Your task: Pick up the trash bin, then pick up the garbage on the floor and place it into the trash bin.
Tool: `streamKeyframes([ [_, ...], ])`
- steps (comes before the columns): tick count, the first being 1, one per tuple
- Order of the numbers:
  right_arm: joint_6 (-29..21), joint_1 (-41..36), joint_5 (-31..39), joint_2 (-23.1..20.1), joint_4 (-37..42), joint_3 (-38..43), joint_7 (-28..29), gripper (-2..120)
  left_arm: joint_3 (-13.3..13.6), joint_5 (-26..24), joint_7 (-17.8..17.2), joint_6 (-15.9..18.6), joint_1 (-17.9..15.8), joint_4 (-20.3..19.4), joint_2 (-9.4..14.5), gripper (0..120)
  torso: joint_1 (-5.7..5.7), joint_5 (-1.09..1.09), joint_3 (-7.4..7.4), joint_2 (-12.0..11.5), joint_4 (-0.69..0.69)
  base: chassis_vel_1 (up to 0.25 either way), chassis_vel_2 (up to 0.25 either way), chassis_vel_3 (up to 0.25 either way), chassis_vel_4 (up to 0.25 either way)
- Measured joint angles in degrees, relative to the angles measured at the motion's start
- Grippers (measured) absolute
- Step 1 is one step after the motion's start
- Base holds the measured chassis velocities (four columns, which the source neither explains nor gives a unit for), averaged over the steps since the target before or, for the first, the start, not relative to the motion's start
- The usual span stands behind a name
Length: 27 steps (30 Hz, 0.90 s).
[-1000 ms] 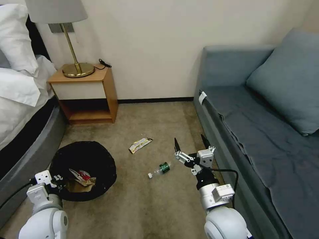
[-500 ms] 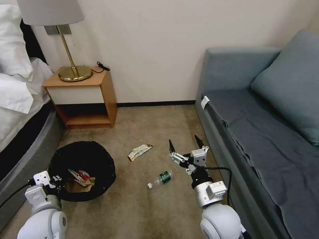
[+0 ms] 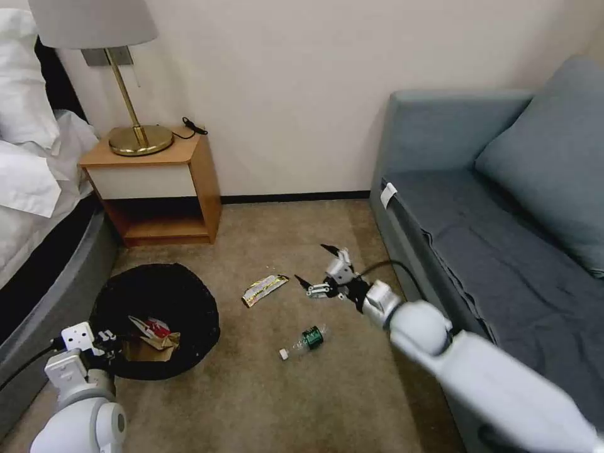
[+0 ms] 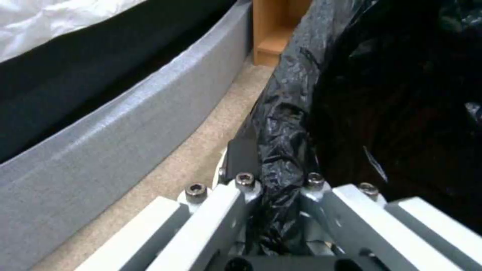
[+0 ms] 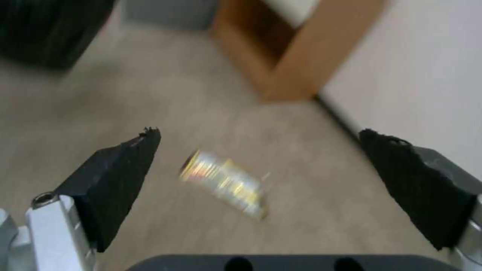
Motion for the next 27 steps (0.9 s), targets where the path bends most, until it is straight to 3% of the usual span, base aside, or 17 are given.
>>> streamKeyframes([
  [1,0.9,4.0,-2.4,1.0,-5.2,-4.8,-3.5,100,0.0,0.2,0.0,-0.2,0.0,0.0,0.0,2,0.0,0.02,0.0,0.0,0.0,0.0,0.0,0.0,0.0],
  [6,4.7,10.7,-7.6,4.1,-14.3,-11.3,-11.5,100,0.0,0.3,0.2,-0.2,-0.1,0.0,0.0,2,0.0,0.01,0.0,0.0,0.01,0.0,0.0,0.0,0.0],
  [8,8.4,15.9,-9.9,7.4,-23.2,-17.0,-17.7,100,-0.3,0.6,0.1,-0.2,-0.4,0.0,0.0,2,0.0,-0.02,0.0,0.0,0.0,0.0,0.0,0.0,0.0],
  [10,9.1,16.9,-10.4,8.4,-25.3,-18.1,-19.5,100,-0.3,0.6,0.1,-0.3,-0.4,0.0,0.0,2,0.0,0.0,0.0,0.0,0.0,0.0,0.0,0.0,0.0],
  [14,13.4,19.9,-12.9,16.3,-37.3,-22.5,-29.1,100,-0.3,0.8,0.1,-0.9,-0.7,0.7,0.0,2,0.0,0.0,0.0,0.0,-0.01,0.0,0.0,0.0,0.0],
  [15,13.4,19.9,-12.9,16.3,-37.3,-22.5,-29.1,100,-0.3,0.8,0.1,-0.9,-0.7,0.7,0.0,2,0.0,0.0,0.0,0.0,-0.01,0.0,0.0,0.0,0.0],
  [19,16.0,21.0,-13.8,23.2,-46.2,-25.5,-34.4,100,-0.6,0.7,0.1,-1.3,-0.8,0.8,0.0,2,0.0,0.0,0.0,0.0,0.02,0.0,0.0,0.0,0.0],
  [27,17.6,20.5,-18.0,27.9,-54.5,-25.5,-36.6,100,-0.8,0.5,0.1,-2.3,-0.3,0.8,0.0,2,0.0,-0.01,-0.01,0.0,0.0,0.0,0.0,0.0,0.0],
])
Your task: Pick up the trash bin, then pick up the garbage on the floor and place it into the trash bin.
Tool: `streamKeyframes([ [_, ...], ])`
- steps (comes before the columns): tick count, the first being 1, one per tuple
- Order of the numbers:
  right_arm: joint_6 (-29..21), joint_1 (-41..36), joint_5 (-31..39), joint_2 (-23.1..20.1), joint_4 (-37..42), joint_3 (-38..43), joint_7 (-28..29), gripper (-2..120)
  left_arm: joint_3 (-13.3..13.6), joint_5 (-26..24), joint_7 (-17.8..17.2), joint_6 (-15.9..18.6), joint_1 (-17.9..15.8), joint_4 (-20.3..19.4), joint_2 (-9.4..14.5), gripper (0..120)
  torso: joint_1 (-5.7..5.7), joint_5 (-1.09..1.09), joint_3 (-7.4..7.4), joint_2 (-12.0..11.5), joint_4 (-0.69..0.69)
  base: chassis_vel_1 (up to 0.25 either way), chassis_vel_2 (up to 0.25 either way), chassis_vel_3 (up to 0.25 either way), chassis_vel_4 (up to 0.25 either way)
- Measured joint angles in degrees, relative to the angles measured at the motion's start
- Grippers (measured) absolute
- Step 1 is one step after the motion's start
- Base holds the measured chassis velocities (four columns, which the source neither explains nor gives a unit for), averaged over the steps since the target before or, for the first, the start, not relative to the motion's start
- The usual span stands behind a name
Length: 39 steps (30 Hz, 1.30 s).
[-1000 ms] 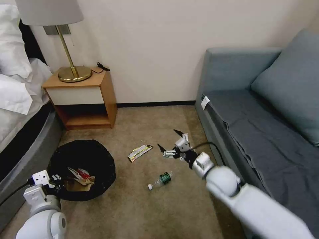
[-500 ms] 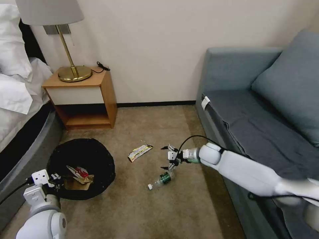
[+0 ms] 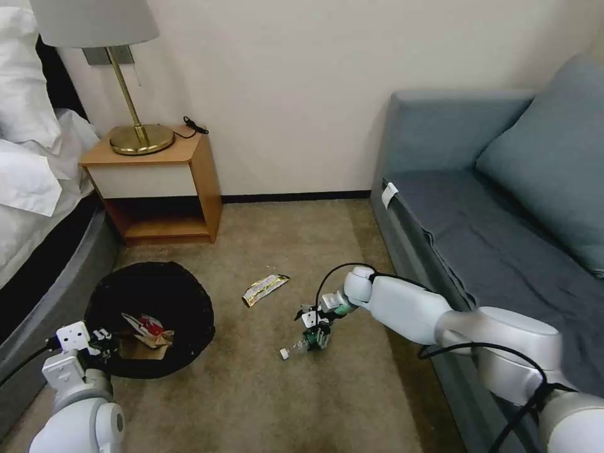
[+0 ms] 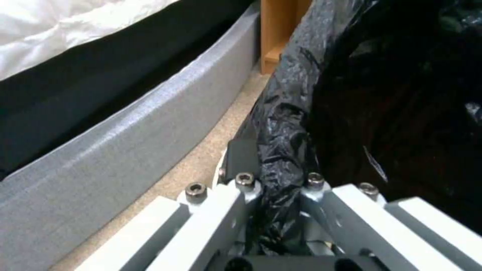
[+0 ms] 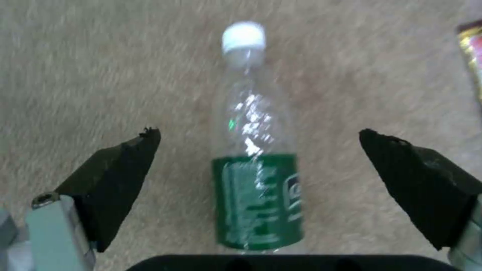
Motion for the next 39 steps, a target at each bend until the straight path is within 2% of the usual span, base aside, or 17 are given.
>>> streamKeyframes([
  [7,0.4,-1.1,-1.5,1.9,-3.8,2.0,1.2,100,0.6,0.1,0.0,-0.3,0.4,-0.3,0.0,2,0.0,0.0,0.0,0.0,0.0,0.0,0.0,0.0,0.0],
  [26,0.3,-3.3,-4.8,2.7,-5.5,7.9,1.4,100,1.2,0.2,-0.1,1.8,1.0,-2.7,0.0,2,0.0,0.01,0.0,0.0,0.0,0.0,0.0,0.0,0.0],
  [39,0.4,-5.0,-9.1,4.5,-9.8,9.3,1.6,98,1.4,0.3,-0.1,1.1,1.7,-3.0,0.0,2,0.0,0.01,0.0,0.0,0.0,0.0,0.0,0.0,0.0],
])
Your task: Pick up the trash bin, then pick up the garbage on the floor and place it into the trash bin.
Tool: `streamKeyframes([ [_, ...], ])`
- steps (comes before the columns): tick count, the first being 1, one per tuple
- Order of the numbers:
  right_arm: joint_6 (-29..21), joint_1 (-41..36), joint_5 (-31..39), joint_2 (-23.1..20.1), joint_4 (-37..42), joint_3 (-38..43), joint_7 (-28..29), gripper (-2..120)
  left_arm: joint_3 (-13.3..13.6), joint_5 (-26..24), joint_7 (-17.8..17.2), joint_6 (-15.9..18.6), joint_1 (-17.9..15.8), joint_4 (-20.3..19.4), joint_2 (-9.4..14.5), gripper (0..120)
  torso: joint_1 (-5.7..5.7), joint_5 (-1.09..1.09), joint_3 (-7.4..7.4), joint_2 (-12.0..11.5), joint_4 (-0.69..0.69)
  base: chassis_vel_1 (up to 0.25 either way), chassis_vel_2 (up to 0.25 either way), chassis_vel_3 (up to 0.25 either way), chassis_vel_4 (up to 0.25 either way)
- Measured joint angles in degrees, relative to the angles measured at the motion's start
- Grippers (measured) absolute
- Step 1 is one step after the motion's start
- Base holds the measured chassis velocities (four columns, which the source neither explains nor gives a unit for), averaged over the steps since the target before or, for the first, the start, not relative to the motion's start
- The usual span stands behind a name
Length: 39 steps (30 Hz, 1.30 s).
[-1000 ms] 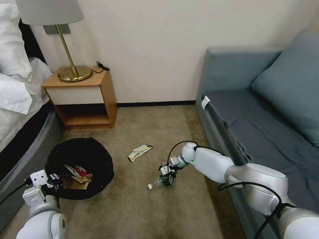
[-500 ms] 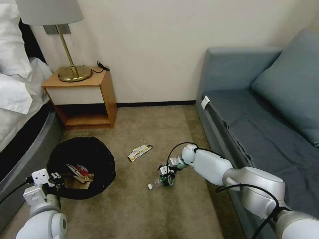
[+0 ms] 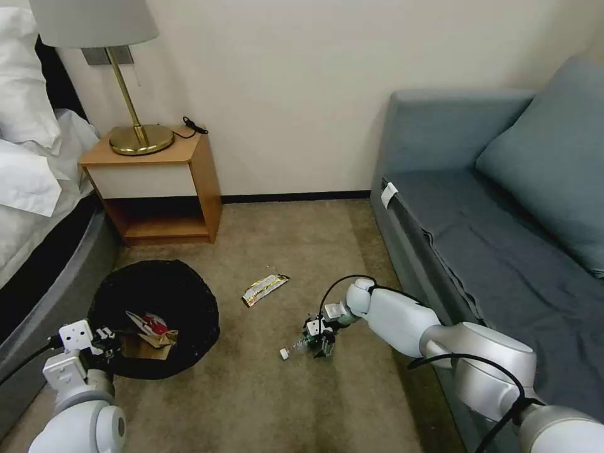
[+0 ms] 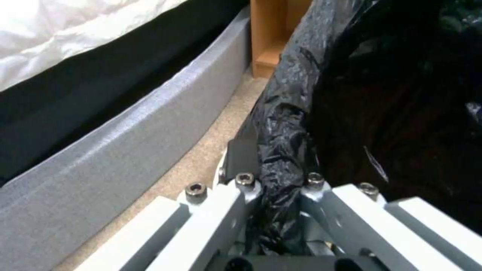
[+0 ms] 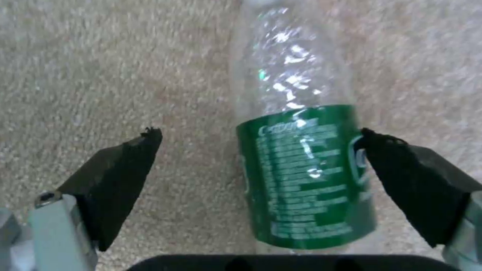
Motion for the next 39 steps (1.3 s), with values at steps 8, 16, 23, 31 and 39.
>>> streamKeyframes([
  [8,0.2,-1.0,-0.9,0.8,-1.3,0.8,1.9,70,-0.2,0.0,0.0,-0.8,0.4,-0.3,0.0,2,0.0,0.0,0.0,0.0,0.0,0.0,0.0,0.0,0.0],
  [16,0.6,-1.3,0.3,0.0,-0.2,1.2,1.9,39,-0.1,0.0,0.1,-1.1,0.4,-0.1,0.0,2,0.0,0.0,0.0,0.0,0.0,0.0,0.0,0.0,0.0],
  [23,0.2,-1.9,3.7,-1.5,2.5,1.7,2.1,20,0.0,0.0,0.1,-1.1,0.2,0.0,0.0,2,0.0,0.0,0.0,0.0,0.0,0.0,0.0,0.0,0.0],
  [31,-4.9,-2.1,14.1,-8.4,19.9,7.8,4.3,18,0.4,0.3,0.1,-0.9,0.2,1.7,0.0,2,0.0,0.01,0.0,0.0,0.01,0.0,0.0,0.0,0.0],
  [39,-12.3,-1.8,28.3,-20.4,44.9,13.0,10.3,18,0.9,0.2,-0.2,-0.9,0.1,4.0,0.0,2,0.0,-0.01,0.0,0.0,-0.04,0.0,0.0,0.0,0.0],
])
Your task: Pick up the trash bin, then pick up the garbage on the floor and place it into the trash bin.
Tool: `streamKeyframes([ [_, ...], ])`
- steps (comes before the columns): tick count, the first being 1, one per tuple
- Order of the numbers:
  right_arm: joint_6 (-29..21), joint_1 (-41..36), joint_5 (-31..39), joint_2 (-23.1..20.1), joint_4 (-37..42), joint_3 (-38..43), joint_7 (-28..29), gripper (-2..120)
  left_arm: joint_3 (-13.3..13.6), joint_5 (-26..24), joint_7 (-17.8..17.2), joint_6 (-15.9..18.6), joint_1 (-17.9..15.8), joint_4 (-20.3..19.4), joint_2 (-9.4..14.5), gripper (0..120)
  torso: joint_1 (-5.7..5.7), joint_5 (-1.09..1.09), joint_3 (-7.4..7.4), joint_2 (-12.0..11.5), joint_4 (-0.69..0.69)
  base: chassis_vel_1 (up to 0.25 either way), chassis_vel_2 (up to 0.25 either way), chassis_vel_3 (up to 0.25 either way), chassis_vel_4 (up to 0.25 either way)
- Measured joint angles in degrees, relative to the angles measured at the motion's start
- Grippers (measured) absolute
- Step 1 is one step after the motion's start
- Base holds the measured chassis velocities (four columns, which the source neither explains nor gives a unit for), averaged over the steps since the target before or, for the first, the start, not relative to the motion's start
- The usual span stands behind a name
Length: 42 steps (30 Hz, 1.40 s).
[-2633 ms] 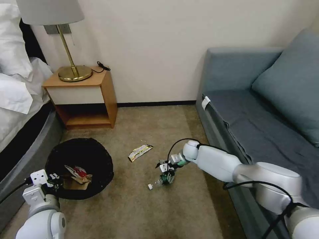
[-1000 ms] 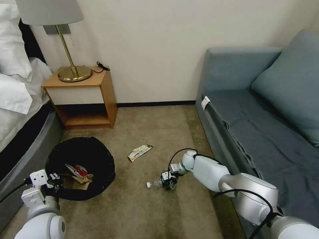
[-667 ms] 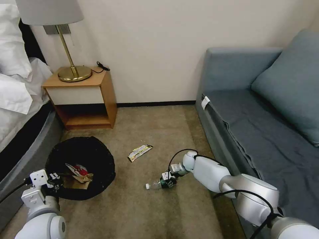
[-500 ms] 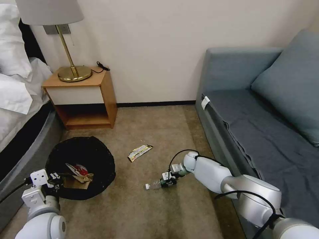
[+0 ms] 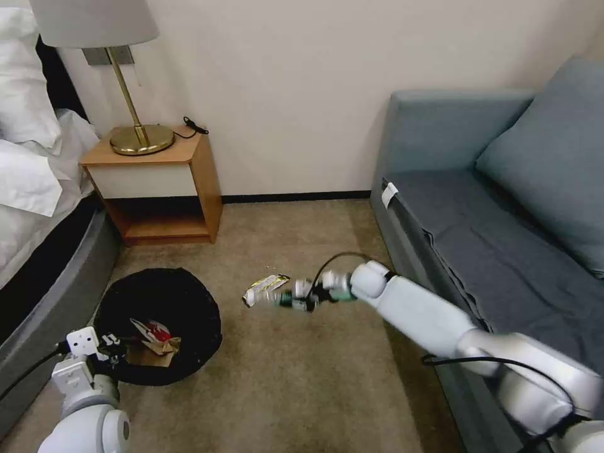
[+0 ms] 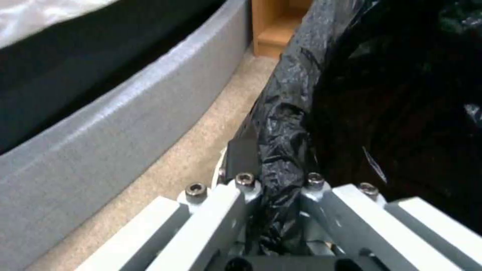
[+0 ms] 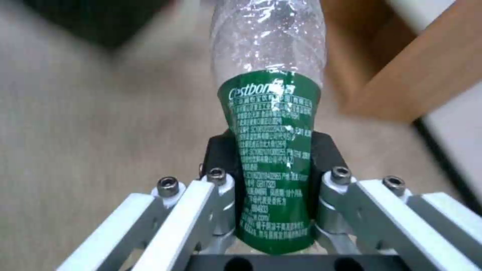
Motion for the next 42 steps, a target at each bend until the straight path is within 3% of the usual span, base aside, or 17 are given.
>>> streamKeyframes([
  [5,-1.9,-1.3,4.9,-1.4,9.3,0.2,3.5,18,0.8,0.2,0.0,0.0,-0.3,0.7,0.0,2,0.0,0.0,0.0,0.0,0.03,0.0,0.0,0.0,0.0],
  [8,-3.7,-2.7,7.6,1.3,13.6,-2.0,10.3,18,1.7,0.8,-0.1,0.2,-0.6,0.7,0.0,2,0.0,0.01,0.0,0.0,0.03,0.0,0.0,0.0,0.0],
  [18,-7.2,-2.5,9.6,14.1,11.7,-11.6,25.1,18,2.6,1.7,-0.1,0.4,-0.4,-0.4,0.0,2,0.0,-0.01,0.0,0.0,0.05,0.0,0.0,0.0,0.0],
  [28,-8.2,-3.4,11.2,15.9,10.9,-18.1,32.3,20,2.4,1.1,-0.3,1.2,-0.4,-1.6,0.0,2,0.0,0.0,0.0,0.0,0.04,0.0,0.0,0.0,0.0],
  [42,-8.8,-2.0,11.5,15.4,11.1,-18.8,34.1,74,2.5,0.4,-0.4,1.4,0.0,-2.8,0.0,2,0.0,0.0,0.0,0.0,0.03,0.0,0.0,0.0,0.0],
])
